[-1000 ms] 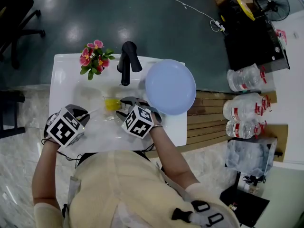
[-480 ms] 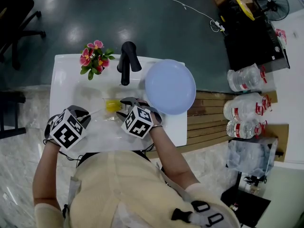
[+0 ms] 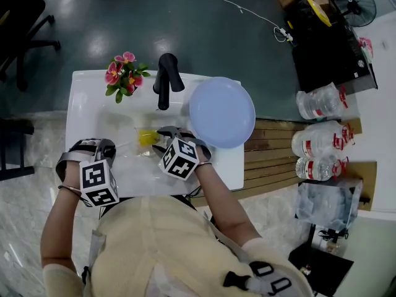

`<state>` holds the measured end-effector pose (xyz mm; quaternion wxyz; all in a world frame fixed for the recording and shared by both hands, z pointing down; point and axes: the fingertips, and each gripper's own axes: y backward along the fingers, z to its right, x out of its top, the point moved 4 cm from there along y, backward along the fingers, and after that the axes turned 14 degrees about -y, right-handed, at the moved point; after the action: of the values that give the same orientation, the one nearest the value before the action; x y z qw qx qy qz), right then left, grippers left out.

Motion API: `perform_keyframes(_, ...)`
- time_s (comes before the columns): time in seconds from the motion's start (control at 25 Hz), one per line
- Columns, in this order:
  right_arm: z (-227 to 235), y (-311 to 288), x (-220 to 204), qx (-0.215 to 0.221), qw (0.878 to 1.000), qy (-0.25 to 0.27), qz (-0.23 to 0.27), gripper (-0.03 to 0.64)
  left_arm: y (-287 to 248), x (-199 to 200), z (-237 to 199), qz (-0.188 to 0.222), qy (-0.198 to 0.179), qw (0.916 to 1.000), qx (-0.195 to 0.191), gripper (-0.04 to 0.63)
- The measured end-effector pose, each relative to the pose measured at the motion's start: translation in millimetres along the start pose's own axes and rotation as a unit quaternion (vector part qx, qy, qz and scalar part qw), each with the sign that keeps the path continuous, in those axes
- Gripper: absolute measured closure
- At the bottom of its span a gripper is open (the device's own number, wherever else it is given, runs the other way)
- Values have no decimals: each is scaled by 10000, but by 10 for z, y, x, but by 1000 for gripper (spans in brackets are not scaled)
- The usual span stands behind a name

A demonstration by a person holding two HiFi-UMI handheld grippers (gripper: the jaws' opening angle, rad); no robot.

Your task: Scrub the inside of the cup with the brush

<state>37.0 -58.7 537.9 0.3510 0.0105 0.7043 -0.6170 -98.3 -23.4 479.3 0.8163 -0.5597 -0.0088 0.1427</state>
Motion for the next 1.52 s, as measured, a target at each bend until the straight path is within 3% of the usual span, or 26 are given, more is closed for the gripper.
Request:
perform_keyframes(0.16,-8,-2,-5,-16,10000,51,-14,419,17,-12,-11,-141,-735,9962,439,551)
perform_keyframes(0.28,-5,-1,-3,-18,10000,64,-21,420,38,-19,-32,-245,-1572,9837,834,551)
perform_keyframes(0.4,-6,1,-3,-24,10000,74,-36,420,39,-30,-50,-255,-1745,9805,865,551)
perform_keyframes(0.52,-15,-5,-8,-18,9999,85,-58,420,27,-38,-60,-212,-1288,9894,630,551)
perform_keyframes(0.68,-11,-4,-12,-33,9999,104,-78,420,31,-8,-64,-21,-320,9994,152,551)
perform_keyframes(0.88,-7,-11,-9,-38,9999,95,-67,420,32,-17,-80,175,796,9962,-313,551)
perform_keyframes(1.0,-7,-7,-9,-40,9999,81,-60,420,33,-25,-76,283,1494,9865,-613,551)
perform_keyframes(1.16,-8,-8,-7,-53,9999,81,-60,420,32,-43,-81,434,2316,9665,-1015,551)
perform_keyframes(1.4,-6,-13,-8,-52,9999,81,-50,420,2,-109,-117,687,3425,9250,-1497,551)
perform_keyframes(1.48,-9,-13,-8,-46,9999,85,-52,420,4,-119,-112,675,3503,9211,-1563,551)
perform_keyframes(1.52,-10,-14,-9,-42,9999,84,-51,420,2,-114,-106,634,3435,9243,-1538,552)
